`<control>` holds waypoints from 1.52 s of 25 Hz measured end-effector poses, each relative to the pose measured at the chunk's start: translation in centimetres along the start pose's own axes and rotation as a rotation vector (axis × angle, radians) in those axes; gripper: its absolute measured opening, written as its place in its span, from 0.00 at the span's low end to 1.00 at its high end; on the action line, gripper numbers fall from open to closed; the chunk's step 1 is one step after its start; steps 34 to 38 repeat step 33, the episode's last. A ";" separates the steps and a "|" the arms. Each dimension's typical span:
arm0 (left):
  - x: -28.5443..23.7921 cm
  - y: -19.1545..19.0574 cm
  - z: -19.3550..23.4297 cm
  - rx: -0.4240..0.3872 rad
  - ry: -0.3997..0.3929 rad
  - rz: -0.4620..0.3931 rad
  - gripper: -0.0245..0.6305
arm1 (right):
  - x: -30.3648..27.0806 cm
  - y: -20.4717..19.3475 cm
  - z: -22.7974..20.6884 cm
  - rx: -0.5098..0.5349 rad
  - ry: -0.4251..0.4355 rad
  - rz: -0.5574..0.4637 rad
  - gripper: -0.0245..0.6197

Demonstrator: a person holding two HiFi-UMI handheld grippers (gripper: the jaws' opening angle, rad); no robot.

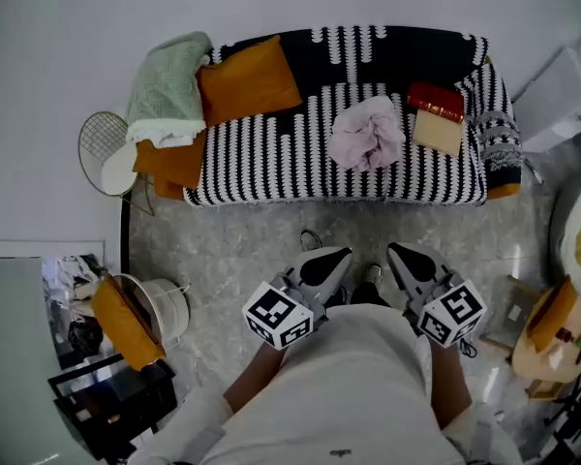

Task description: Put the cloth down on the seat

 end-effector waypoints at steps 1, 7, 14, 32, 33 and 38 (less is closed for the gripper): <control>-0.2 -0.2 -0.6 -0.002 -0.005 0.000 0.06 | 0.7 0.2 0.3 0.008 -0.001 -0.016 0.05; -1.1 -1.3 -3.7 -0.028 -0.041 0.003 0.05 | 3.3 0.0 0.9 0.017 -0.028 -0.047 0.05; -2.0 -1.7 -6.1 -0.032 -0.054 -0.010 0.06 | 4.9 0.0 1.7 0.049 -0.021 -0.042 0.05; -3.0 -2.0 -7.8 -0.054 -0.091 0.015 0.05 | 6.5 -0.3 2.0 0.053 -0.050 -0.042 0.05; -3.1 -2.0 -7.7 -0.054 -0.091 0.015 0.06 | 6.5 -0.2 2.0 0.057 -0.050 -0.042 0.05; -3.1 -2.0 -7.7 -0.054 -0.091 0.015 0.06 | 6.5 -0.2 2.0 0.057 -0.050 -0.042 0.05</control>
Point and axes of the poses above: the fingertips, and each gripper's own axes: x backward along the fingers, z to its left, y out of its top, the point moved 6 cm from there along x, backward along the fingers, and after that the axes turned 11 degrees about y, right-handed, at the moved point
